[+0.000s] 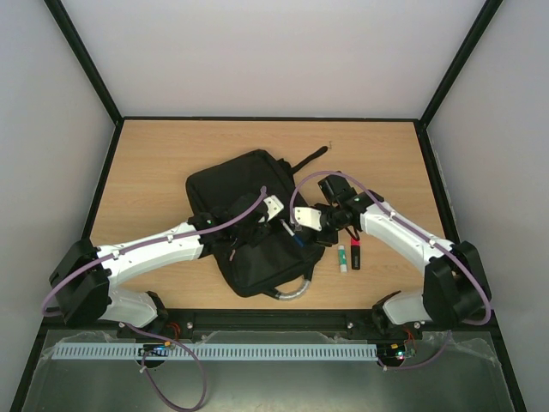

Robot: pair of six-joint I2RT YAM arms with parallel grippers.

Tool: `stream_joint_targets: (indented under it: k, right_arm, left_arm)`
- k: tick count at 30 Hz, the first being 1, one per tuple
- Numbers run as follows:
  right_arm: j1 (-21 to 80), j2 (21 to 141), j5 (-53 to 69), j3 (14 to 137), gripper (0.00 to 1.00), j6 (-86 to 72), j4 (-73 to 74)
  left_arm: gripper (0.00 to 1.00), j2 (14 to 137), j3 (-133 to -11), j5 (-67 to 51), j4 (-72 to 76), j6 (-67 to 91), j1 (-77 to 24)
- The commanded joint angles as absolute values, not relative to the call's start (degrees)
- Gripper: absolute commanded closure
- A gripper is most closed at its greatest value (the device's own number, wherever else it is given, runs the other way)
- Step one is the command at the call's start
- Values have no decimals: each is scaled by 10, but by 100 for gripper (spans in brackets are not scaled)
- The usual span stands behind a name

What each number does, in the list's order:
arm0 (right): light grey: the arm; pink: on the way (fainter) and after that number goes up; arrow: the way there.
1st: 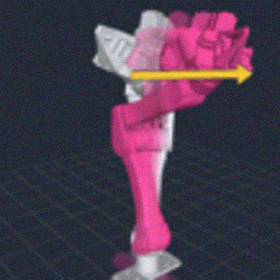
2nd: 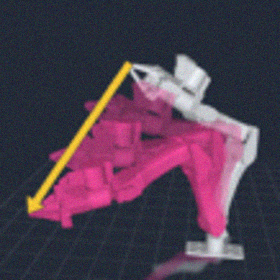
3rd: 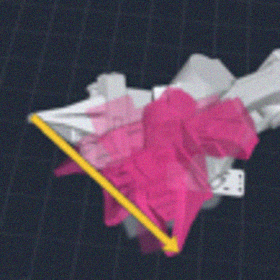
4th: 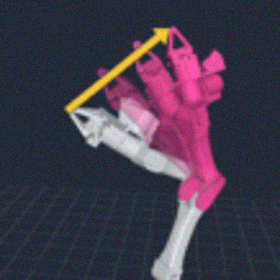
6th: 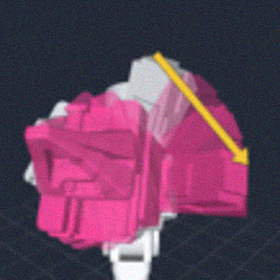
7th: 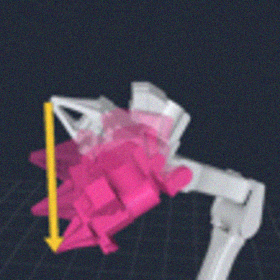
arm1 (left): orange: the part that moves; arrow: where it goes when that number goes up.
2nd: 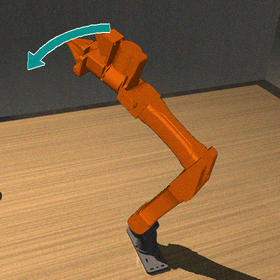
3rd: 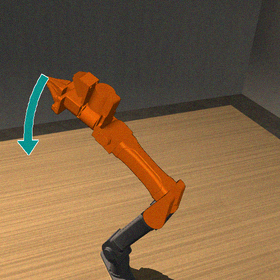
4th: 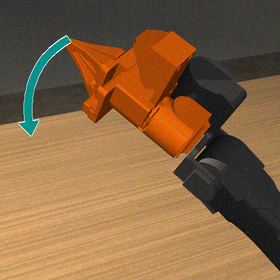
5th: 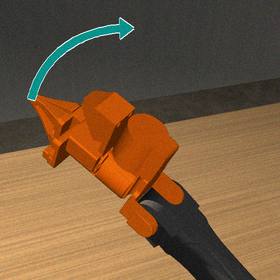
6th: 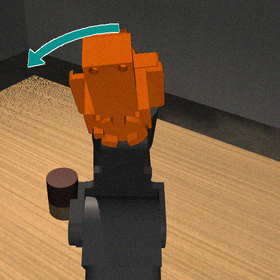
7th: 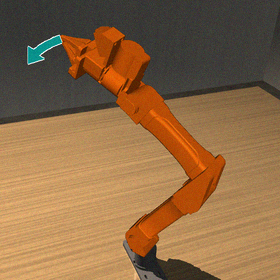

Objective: Pack the student bag
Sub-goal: Place the stationery in the student bag.

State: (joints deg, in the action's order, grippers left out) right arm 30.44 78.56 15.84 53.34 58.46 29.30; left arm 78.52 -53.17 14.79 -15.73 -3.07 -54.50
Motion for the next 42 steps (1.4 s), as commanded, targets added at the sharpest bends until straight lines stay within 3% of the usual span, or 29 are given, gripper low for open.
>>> stream_joint_targets:
  k: [1,12,13,15,16,17,30,39,42]
  right_arm:
    - [304,804,199,531,38,607,337]
    - [306,816,244,517,30,541,276]
    - [307,816,248,516,28,539,274]
    - [309,815,250,514,15,531,265]
    - [309,813,250,512,3,525,258]
    - [310,812,250,510,0,517,251]
    - [310,801,187,493,1,538,219]
    - [311,805,164,476,17,450,64]
    - [311,822,165,489,19,411,26]
  left_arm:
    - [98,768,-537,137,-133,-33,-552]
    - [98,768,-536,142,-130,-31,-552]
    - [98,768,-535,142,-130,-32,-552]
    - [98,767,-535,142,-129,-31,-552]
    - [98,767,-536,141,-129,-31,-552]
    - [98,767,-536,140,-130,-31,-551]
    - [98,766,-536,139,-130,-32,-552]
    - [98,766,-536,134,-129,-32,-552]
    - [98,766,-535,134,-129,-32,-552]
